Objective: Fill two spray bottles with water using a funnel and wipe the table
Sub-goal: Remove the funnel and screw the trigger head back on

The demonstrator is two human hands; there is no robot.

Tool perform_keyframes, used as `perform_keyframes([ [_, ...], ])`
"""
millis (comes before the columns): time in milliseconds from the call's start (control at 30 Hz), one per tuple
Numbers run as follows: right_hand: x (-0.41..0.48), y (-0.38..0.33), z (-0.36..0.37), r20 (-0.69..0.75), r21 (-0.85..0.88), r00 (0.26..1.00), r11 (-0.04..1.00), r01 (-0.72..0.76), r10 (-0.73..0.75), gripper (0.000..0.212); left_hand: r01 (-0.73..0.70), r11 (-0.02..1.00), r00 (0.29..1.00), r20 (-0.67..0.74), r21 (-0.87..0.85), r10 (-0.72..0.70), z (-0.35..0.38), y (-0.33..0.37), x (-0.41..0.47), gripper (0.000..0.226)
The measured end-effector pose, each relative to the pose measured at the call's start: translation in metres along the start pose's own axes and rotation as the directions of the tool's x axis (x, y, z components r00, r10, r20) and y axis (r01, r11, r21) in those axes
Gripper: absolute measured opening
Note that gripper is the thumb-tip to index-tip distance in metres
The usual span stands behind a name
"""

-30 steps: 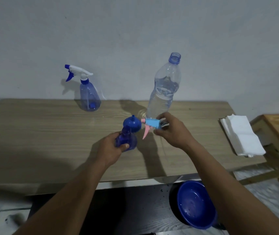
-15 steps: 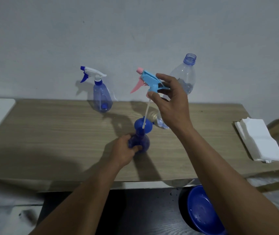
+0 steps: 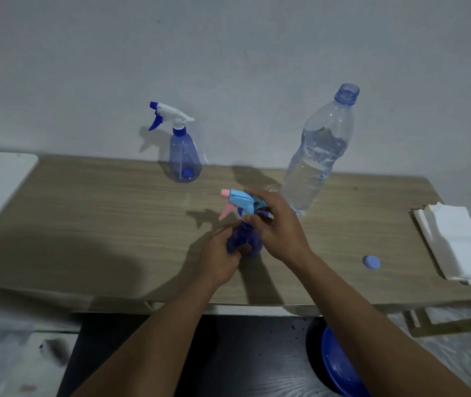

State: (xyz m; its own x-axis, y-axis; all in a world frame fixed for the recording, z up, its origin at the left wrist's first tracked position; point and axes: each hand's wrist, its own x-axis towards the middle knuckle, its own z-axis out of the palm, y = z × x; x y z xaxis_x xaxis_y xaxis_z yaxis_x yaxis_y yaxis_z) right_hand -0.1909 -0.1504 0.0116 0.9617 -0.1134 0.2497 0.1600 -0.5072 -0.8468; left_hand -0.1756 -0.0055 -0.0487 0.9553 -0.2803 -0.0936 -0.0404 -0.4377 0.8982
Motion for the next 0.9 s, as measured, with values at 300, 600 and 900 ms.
perform_keyframes([
  [300,0.016,-0.009,-0.018,0.237,-0.252,0.971,0.965,0.073,-0.012,0.039,-0.098,0.995,0.995,0.004,-0.013,0.098,-0.001,0.001,0.000,0.047],
  [600,0.029,-0.012,-0.026,0.333,-0.379,0.941,0.923,0.071,0.065,0.029,-0.074,0.994,0.997,0.028,-0.078,0.076,0.004,-0.006,0.006,0.052],
  [900,0.028,-0.001,-0.029,0.330,-0.407,0.940,0.912,0.056,0.089,0.022,-0.078,0.996,0.997,0.012,-0.048,0.078,0.007,-0.013,0.010,0.042],
])
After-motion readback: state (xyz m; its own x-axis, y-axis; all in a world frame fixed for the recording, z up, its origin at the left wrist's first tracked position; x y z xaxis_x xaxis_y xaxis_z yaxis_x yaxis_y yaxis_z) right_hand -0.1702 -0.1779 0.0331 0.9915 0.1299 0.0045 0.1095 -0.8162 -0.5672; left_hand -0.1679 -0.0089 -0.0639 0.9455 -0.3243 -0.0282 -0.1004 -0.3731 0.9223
